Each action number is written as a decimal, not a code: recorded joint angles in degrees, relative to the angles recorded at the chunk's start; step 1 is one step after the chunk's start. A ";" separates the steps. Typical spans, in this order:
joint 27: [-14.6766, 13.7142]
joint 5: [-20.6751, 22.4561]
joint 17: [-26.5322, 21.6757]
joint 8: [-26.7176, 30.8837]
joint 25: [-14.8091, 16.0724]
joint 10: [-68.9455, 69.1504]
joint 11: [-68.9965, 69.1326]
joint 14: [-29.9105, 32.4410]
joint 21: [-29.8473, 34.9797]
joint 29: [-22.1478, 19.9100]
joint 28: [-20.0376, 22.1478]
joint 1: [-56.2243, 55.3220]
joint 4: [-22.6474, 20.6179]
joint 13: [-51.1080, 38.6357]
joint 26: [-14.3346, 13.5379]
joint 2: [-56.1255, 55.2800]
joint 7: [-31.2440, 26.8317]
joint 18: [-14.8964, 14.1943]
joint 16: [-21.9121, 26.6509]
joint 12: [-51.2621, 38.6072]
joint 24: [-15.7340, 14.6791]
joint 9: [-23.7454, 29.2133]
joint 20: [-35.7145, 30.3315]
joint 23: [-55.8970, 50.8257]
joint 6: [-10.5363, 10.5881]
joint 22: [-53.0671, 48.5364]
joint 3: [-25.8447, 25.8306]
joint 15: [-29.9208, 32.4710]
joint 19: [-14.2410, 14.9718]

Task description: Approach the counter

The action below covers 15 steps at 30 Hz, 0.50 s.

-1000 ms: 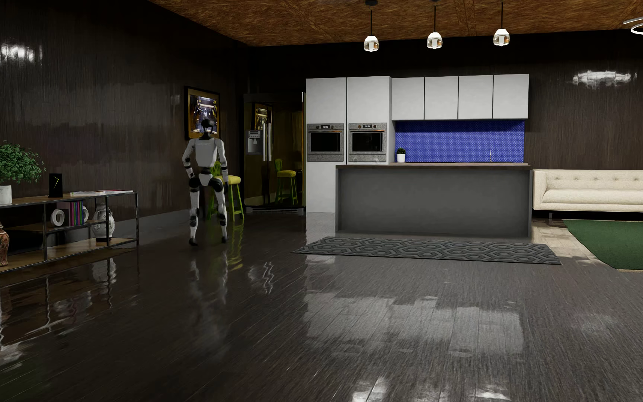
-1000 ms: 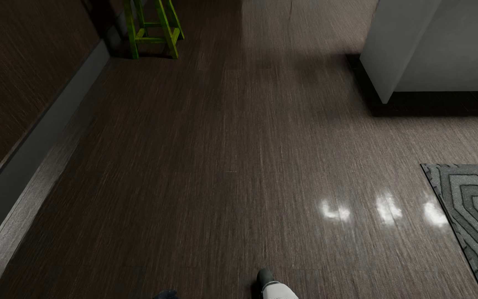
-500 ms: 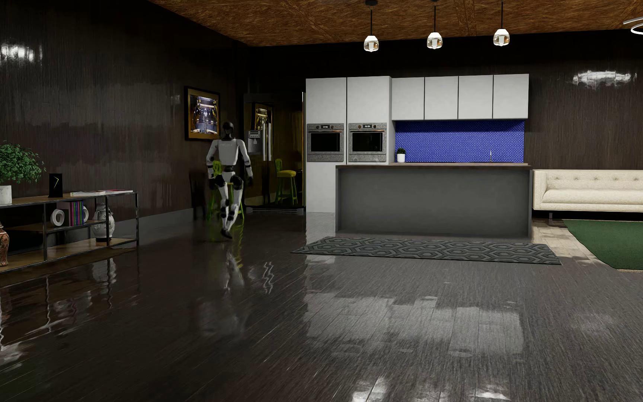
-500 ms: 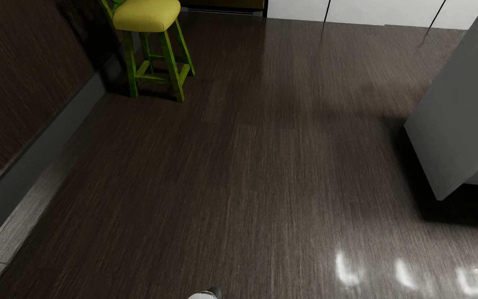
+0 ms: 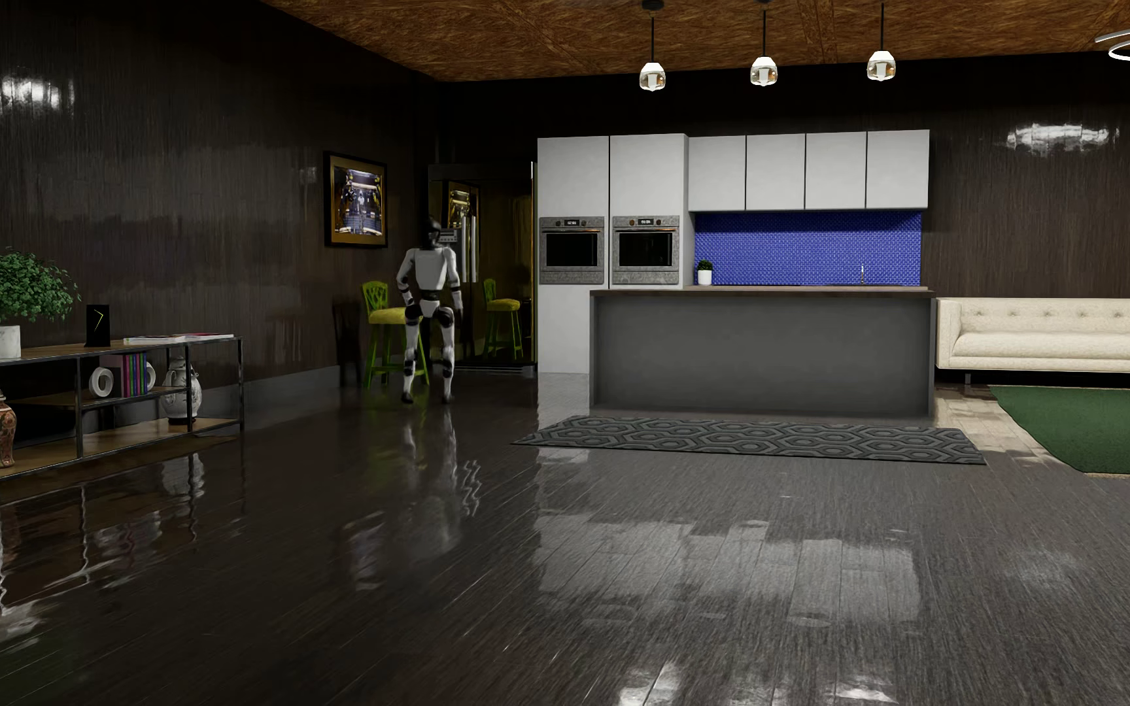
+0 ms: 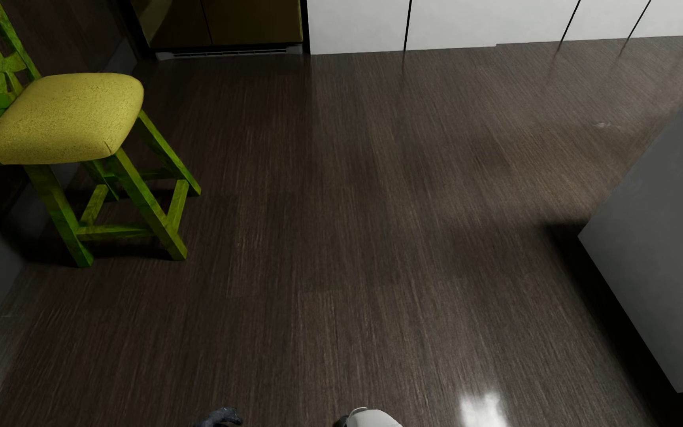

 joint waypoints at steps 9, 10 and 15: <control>0.00 12.64 1.56 0.00 0.00 63.04 8.78 24.07 1.75 0.00 0.00 -25.38 5.48 -4.50 0.00 13.18 0.00 0.00 -2.22 4.97 0.00 1.84 -4.88 -3.77 -2.88 16.53 11.39 -6.40 0.00; 0.00 12.90 1.96 0.00 0.00 59.59 4.35 26.60 0.78 0.00 0.00 -31.16 4.31 -5.64 0.00 19.72 0.00 0.00 -2.64 7.24 0.00 1.84 -5.43 -7.67 -3.83 18.02 14.75 -4.40 0.00; 0.00 6.62 0.59 0.00 0.00 7.35 -6.19 27.07 -1.47 0.00 0.00 -47.51 5.92 -11.14 0.00 41.71 0.00 0.00 -4.76 15.59 0.00 -0.03 -7.70 -23.78 -2.79 17.81 26.05 5.42 0.00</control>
